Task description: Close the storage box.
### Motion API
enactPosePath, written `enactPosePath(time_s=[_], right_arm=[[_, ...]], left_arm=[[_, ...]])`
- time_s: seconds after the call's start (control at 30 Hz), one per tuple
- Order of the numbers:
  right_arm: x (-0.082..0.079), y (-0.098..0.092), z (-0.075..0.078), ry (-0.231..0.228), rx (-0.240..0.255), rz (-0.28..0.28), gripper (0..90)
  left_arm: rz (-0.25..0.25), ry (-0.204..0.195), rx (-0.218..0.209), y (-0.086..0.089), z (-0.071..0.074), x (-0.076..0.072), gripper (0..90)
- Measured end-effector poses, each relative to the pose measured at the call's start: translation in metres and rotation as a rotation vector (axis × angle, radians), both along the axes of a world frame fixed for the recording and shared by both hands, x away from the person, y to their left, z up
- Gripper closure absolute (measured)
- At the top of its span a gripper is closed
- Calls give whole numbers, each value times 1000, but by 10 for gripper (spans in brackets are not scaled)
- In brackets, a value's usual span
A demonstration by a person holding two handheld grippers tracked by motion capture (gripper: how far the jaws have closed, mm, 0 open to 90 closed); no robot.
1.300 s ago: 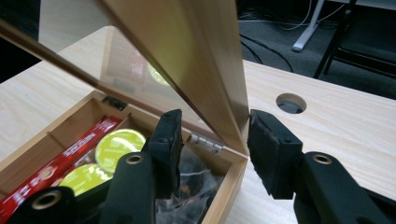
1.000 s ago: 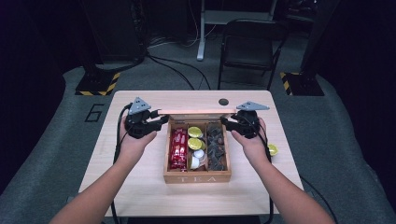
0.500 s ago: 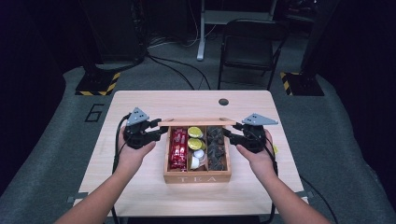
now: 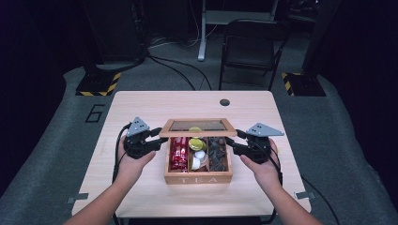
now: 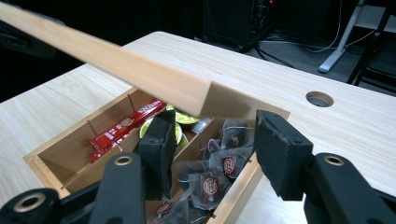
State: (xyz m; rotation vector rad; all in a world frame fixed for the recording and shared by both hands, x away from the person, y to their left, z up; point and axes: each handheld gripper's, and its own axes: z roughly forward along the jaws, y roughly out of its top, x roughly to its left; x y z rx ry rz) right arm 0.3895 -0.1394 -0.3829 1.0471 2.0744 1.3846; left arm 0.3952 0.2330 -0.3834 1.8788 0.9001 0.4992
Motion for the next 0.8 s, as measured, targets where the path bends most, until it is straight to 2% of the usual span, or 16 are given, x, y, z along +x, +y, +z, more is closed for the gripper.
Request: enactPosePath(time_s=[0.07,0.17,0.33,0.37,0.63,0.8], right_arm=[[-3,-1,0,-5,-1,1,491],[-6,-1,1,10,0,6,508],[-14,2,0,-15,-62,4,539],[-15,2,0,-17,-65,3,539],[-21,0,-8,1,-46,10,541],[-24,-1,-14,2,-54,15,540]], left_arm=[[-1,-2,8,0,-3,-2,584],[1,1,4,0,-7,-6,584],[2,-4,6,0,-11,-11,599],[-1,-19,17,0,-12,-13,600],[-18,-51,34,-1,-14,-32,581],[-26,-45,30,0,-16,-41,579]])
